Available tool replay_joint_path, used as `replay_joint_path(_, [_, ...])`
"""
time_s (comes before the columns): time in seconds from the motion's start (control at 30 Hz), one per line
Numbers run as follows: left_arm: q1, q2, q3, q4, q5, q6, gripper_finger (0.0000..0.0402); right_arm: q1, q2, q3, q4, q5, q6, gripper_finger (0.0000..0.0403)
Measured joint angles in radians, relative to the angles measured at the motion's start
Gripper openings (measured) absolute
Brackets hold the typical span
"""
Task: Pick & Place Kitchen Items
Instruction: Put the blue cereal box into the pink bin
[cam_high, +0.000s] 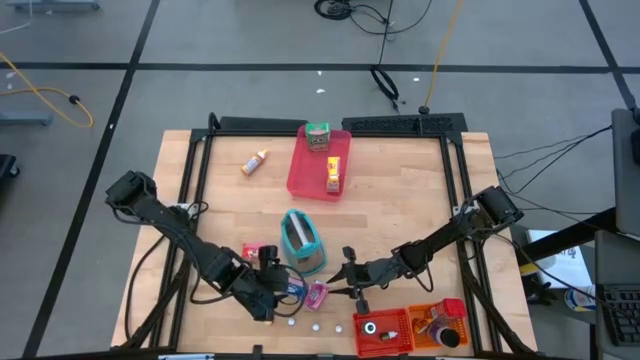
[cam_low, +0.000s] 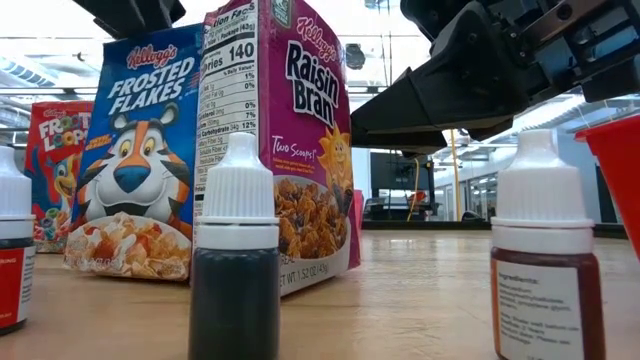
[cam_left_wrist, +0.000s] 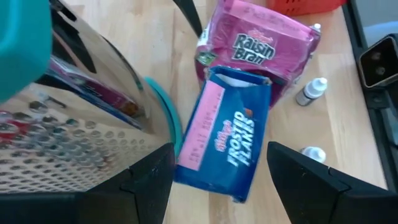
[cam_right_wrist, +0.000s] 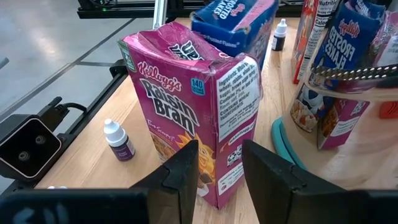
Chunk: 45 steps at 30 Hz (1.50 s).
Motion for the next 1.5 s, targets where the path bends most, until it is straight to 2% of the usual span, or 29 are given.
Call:
replay_joint_path(0.6, [0.001,0.007,0.0,-0.035,-0.011,-0.029,0.0257,0.0,0.0,0.0,0.0,0.0,0.0,0.0114])
replay_joint_path(0.9, [0.02,0.106,-0.002,0.01,0.021,0.031,0.0253,0.0,0.0,0.0,-0.01,0.0,0.0,0.0114])
replay_joint_path(1.0, [0.021,0.103,-0.002,0.056,0.033,0.062,0.022,0.0,0.0,0.0,-0.009,0.0,0.0,0.0114])
replay_joint_path(1.3, [0.018,0.101,-0.001,0.06,0.083,0.056,0.0041,0.0,0.0,0.0,-0.01,0.0,0.0,0.0114])
replay_joint_path(1.4, [0.013,0.077,-0.002,0.044,0.087,0.033,0.0012,0.0,0.0,0.0,-0.014,0.0,0.0,0.0114])
replay_joint_path(1.5, [0.01,0.036,-0.002,0.051,0.067,0.011,0.001,0.0,0.0,0.0,-0.017,0.0,0.0,0.0114])
